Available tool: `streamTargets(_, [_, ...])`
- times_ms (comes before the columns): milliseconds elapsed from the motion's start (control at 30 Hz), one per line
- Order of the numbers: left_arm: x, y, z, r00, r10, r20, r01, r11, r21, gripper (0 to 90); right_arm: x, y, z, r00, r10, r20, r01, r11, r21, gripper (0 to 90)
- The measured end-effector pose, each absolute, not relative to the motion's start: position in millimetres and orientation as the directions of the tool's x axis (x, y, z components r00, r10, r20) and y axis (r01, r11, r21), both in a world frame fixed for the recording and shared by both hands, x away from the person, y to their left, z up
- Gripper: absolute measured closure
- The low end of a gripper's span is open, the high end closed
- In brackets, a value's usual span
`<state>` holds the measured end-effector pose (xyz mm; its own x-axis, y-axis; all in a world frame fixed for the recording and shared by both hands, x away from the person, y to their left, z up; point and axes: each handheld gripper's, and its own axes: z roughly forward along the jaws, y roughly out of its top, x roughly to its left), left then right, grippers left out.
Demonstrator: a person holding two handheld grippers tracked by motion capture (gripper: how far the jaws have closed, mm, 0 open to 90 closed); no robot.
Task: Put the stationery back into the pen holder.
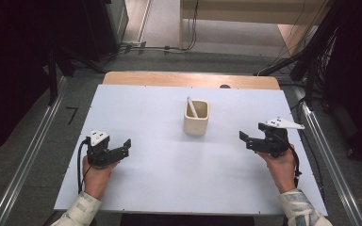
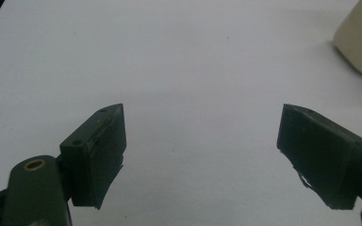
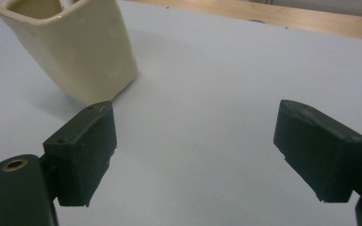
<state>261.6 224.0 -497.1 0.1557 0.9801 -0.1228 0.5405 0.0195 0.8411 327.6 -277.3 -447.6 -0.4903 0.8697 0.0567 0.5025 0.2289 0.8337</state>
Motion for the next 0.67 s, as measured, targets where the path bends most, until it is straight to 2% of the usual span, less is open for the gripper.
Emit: streamTargets(667, [262.1, 220.1, -497.4, 0.169, 0.978, -0.121, 0.540, 0.011, 0.842, 16.8, 314.2, -309.6, -450.8, -0.433, 0.900, 0.044, 0.511, 0.205, 0.835, 12.1])
